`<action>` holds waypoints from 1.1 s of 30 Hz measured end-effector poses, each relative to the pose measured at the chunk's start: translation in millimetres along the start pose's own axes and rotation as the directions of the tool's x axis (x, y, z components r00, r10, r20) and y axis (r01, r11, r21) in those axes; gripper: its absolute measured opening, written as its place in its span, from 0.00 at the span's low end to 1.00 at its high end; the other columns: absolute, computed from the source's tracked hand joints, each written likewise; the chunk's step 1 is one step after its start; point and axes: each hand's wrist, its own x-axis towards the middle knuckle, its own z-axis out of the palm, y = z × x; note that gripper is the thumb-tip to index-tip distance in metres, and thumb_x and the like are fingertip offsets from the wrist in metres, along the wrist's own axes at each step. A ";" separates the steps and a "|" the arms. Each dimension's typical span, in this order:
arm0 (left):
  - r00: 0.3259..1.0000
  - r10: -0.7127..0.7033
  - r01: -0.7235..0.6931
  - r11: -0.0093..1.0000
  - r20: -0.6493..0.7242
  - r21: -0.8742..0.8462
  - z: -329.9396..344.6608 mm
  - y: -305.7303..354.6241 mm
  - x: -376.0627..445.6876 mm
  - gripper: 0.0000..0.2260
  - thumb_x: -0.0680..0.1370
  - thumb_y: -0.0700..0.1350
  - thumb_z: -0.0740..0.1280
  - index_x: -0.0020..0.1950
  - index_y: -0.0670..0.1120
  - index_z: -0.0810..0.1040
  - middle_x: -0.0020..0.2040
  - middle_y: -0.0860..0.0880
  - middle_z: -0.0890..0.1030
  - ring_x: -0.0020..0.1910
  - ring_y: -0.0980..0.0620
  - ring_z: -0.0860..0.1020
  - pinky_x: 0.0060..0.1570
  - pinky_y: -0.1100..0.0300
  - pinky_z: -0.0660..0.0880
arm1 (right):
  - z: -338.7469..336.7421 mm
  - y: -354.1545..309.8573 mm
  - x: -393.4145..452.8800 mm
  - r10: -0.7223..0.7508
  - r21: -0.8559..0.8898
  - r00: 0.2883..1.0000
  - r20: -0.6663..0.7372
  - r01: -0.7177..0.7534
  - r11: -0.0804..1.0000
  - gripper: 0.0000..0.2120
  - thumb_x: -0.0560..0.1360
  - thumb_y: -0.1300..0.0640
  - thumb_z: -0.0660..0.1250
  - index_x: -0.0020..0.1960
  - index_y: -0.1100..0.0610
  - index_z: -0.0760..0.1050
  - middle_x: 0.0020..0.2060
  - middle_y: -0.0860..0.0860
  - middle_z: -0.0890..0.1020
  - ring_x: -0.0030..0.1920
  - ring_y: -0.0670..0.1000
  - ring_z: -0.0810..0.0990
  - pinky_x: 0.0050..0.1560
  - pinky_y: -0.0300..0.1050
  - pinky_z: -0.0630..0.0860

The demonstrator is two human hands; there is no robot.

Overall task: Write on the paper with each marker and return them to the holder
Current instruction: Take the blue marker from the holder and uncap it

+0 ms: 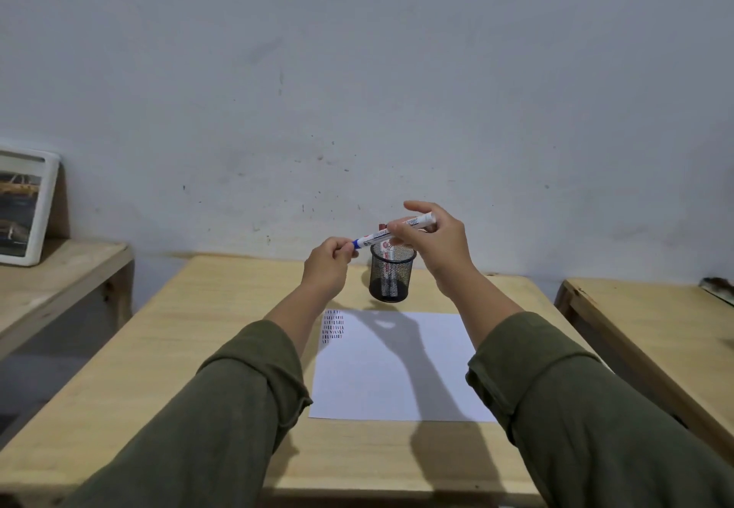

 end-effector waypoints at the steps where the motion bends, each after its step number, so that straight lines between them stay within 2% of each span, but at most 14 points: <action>1: 1.000 0.016 -0.016 1.000 0.011 -0.009 2.4 1.9 -1.8 0.07 0.79 0.47 0.58 0.50 0.50 0.75 0.52 0.49 0.82 0.55 0.47 0.77 0.53 0.55 0.70 | 1.1 0.5 -0.3 0.013 0.058 1.000 0.012 -0.013 0.998 0.18 0.67 0.63 0.75 0.55 0.56 0.77 0.42 0.57 0.85 0.37 0.52 0.85 0.43 0.40 0.81; 4: 0.996 0.084 -0.083 0.995 0.014 -0.051 9.4 9.5 -5.4 0.05 0.78 0.46 0.60 0.49 0.51 0.76 0.51 0.47 0.82 0.53 0.48 0.77 0.55 0.54 0.71 | 3.2 4.2 -2.5 0.044 0.142 0.998 0.052 -0.051 0.988 0.09 0.70 0.64 0.73 0.49 0.59 0.80 0.38 0.56 0.85 0.33 0.49 0.84 0.39 0.38 0.79; 6: 0.992 0.129 -0.128 0.986 0.000 -0.108 11.6 14.1 -7.2 0.05 0.77 0.46 0.62 0.50 0.53 0.77 0.48 0.49 0.80 0.50 0.50 0.77 0.54 0.56 0.72 | 2.9 7.8 -4.1 0.070 0.179 0.995 0.069 -0.082 0.981 0.04 0.71 0.63 0.71 0.46 0.60 0.81 0.38 0.58 0.84 0.34 0.50 0.84 0.41 0.40 0.80; 9: 0.982 0.186 -0.185 0.971 -0.008 -0.149 10.9 15.8 -8.7 0.06 0.77 0.46 0.62 0.50 0.54 0.77 0.43 0.54 0.78 0.45 0.54 0.73 0.49 0.60 0.69 | 1.1 11.9 -5.5 0.109 0.196 0.990 0.087 -0.125 0.973 0.06 0.72 0.60 0.71 0.48 0.61 0.80 0.40 0.58 0.84 0.34 0.49 0.83 0.45 0.42 0.80; 12: 0.984 0.175 -0.170 0.978 0.032 -0.123 9.3 13.1 -9.6 0.05 0.78 0.46 0.62 0.47 0.52 0.77 0.42 0.53 0.78 0.45 0.53 0.73 0.48 0.60 0.68 | -1.2 14.2 -6.5 0.126 0.179 0.988 0.087 -0.140 0.974 0.04 0.73 0.59 0.70 0.46 0.59 0.80 0.38 0.56 0.83 0.29 0.47 0.81 0.45 0.43 0.79; 17: 0.981 0.181 -0.177 0.982 0.063 -0.066 9.3 6.7 -10.9 0.07 0.79 0.47 0.60 0.48 0.50 0.77 0.37 0.56 0.74 0.37 0.58 0.71 0.38 0.63 0.66 | -2.6 18.0 -10.4 0.128 0.253 0.983 0.130 -0.158 0.954 0.03 0.74 0.61 0.69 0.45 0.60 0.80 0.41 0.60 0.84 0.36 0.51 0.84 0.42 0.38 0.80; 22: 0.979 0.176 -0.176 0.984 0.099 -0.008 6.3 -2.1 -12.7 0.08 0.79 0.46 0.58 0.49 0.47 0.76 0.36 0.56 0.73 0.36 0.58 0.69 0.37 0.64 0.65 | -1.5 28.0 -13.8 0.141 0.275 0.979 0.150 -0.178 0.945 0.09 0.74 0.62 0.68 0.52 0.66 0.78 0.47 0.64 0.83 0.41 0.53 0.85 0.46 0.39 0.80; 25: 0.977 0.138 -0.144 0.989 0.161 0.025 1.7 -9.5 -13.7 0.09 0.80 0.48 0.57 0.47 0.49 0.75 0.36 0.55 0.73 0.38 0.54 0.69 0.40 0.62 0.66 | 1.8 33.8 -17.2 0.159 0.277 0.972 0.172 -0.202 0.939 0.14 0.74 0.62 0.69 0.55 0.70 0.77 0.48 0.65 0.82 0.41 0.53 0.85 0.44 0.37 0.80; 27: 0.983 0.089 -0.095 0.995 0.163 0.033 -3.1 -14.1 -12.5 0.14 0.80 0.52 0.55 0.41 0.49 0.75 0.35 0.53 0.73 0.38 0.52 0.70 0.44 0.58 0.67 | 4.7 36.7 -18.2 0.157 0.271 0.969 0.192 -0.206 0.940 0.15 0.74 0.62 0.69 0.56 0.70 0.76 0.49 0.66 0.82 0.43 0.55 0.85 0.46 0.38 0.80; 30: 0.994 -0.023 0.019 0.999 0.106 0.032 -14.5 -20.9 -10.2 0.19 0.79 0.55 0.53 0.33 0.50 0.73 0.32 0.51 0.72 0.36 0.51 0.70 0.46 0.55 0.66 | 8.9 37.8 -17.5 0.144 0.259 0.966 0.216 -0.199 0.945 0.14 0.74 0.62 0.69 0.56 0.70 0.76 0.50 0.66 0.82 0.45 0.57 0.85 0.50 0.40 0.80; 33: 0.994 -0.104 0.102 0.993 0.030 0.057 -23.7 -27.7 -8.5 0.21 0.78 0.57 0.54 0.31 0.48 0.72 0.32 0.50 0.73 0.37 0.48 0.70 0.45 0.55 0.67 | 12.3 39.9 -17.0 0.138 0.264 0.967 0.214 -0.193 0.945 0.08 0.73 0.62 0.69 0.50 0.65 0.79 0.47 0.64 0.84 0.45 0.56 0.85 0.52 0.43 0.80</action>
